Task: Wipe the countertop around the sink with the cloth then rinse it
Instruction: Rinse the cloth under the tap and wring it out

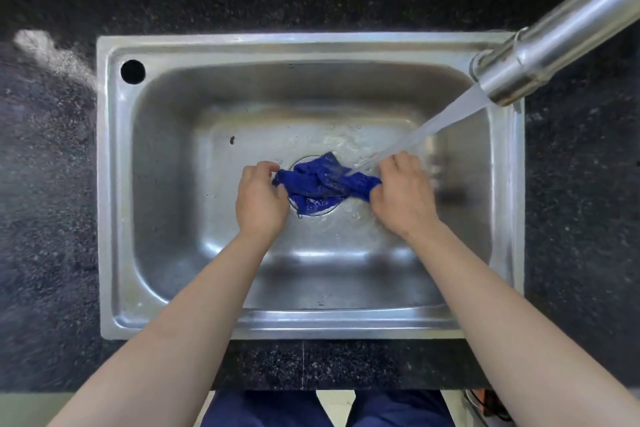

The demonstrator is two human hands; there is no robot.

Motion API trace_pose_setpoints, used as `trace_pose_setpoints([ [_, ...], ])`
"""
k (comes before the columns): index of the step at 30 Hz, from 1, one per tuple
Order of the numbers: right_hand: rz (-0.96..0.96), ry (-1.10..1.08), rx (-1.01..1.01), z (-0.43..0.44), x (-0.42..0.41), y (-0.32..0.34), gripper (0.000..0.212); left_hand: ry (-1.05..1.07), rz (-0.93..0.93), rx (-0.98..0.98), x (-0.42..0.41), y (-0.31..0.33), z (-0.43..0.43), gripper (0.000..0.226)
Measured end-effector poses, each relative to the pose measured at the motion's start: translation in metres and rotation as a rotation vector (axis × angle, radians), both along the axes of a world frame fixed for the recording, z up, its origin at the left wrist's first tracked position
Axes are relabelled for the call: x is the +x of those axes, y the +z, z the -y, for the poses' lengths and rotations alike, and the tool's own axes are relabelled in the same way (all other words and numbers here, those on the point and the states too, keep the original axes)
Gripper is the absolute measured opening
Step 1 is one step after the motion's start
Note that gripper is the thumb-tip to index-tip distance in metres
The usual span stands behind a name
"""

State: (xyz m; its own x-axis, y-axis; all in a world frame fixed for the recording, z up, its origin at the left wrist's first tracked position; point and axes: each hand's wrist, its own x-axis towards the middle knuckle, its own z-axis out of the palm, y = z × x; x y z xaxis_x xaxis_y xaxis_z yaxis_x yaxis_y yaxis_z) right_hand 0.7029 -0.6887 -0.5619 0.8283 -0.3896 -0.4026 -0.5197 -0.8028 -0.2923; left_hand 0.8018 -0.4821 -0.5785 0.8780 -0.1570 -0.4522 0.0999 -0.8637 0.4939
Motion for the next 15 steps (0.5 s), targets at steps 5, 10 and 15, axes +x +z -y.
trace_pose_setpoints([
  [5,-0.262,0.116,0.152,-0.018,0.031,-0.014,0.039,-0.207,-0.091,0.131,-0.006,-0.009,0.000,0.042],
  [10,0.230,-0.310,0.439,-0.009,0.024,0.009,0.035,-0.193,0.003,0.137,-0.010,-0.006,-0.003,0.024],
  [15,0.399,-0.792,0.455,0.001,-0.005,0.013,0.033,-0.110,0.295,-0.177,-0.014,0.022,0.008,0.031],
])
